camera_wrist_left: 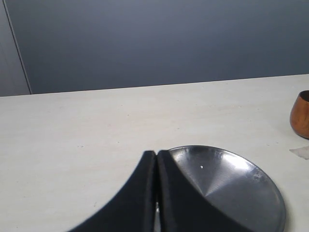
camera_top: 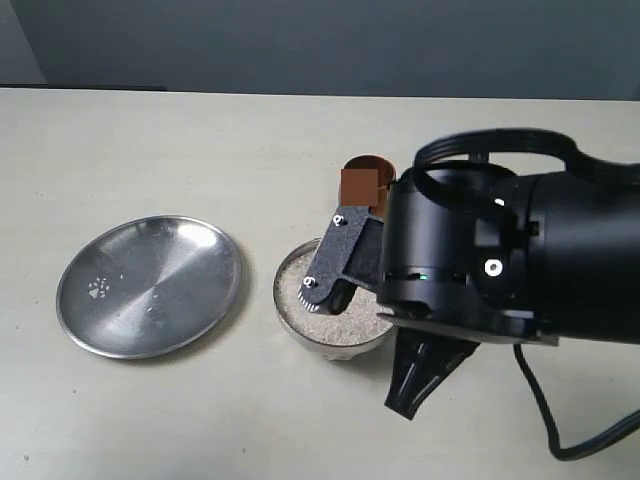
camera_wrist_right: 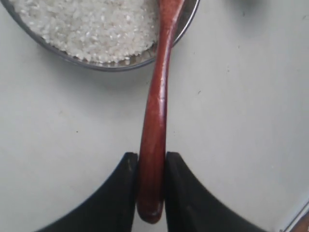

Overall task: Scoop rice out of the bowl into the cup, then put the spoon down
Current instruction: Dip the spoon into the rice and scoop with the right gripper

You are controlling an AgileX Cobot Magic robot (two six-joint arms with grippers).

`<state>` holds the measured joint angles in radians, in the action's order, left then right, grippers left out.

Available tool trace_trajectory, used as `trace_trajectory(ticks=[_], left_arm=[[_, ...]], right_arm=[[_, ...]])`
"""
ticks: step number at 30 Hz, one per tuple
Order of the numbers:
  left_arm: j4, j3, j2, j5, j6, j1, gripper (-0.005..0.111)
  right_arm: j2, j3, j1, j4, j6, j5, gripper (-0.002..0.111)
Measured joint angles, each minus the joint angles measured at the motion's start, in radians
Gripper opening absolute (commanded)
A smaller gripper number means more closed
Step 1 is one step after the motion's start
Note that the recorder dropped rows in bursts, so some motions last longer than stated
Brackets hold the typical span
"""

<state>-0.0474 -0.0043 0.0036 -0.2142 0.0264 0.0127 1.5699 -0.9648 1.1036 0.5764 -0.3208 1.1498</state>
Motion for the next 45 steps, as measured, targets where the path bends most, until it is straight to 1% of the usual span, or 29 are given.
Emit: trace_trajectory(ticks=[7, 18, 32, 45], left_arm=[[0.0, 0.0, 0.0, 0.0, 0.0, 0.0, 0.0], [0.0, 0.0, 0.0, 0.0, 0.0, 0.0, 0.0], [0.0, 0.0, 0.0, 0.0, 0.0, 0.0, 0.0], [0.002, 0.0, 0.0, 0.0, 0.002, 0.0, 0.0]], right_arm=[[0.058, 0.0, 0.0, -0.021, 0.032, 0.011, -0.001], [0.068, 0.0, 0.0, -0.101, 0.029, -0.057, -0.001], [0.055, 0.0, 0.0, -0.134, -0.021, -0.123, -0.001], [0.055, 0.0, 0.0, -0.176, -0.13, -0.159, -0.001]])
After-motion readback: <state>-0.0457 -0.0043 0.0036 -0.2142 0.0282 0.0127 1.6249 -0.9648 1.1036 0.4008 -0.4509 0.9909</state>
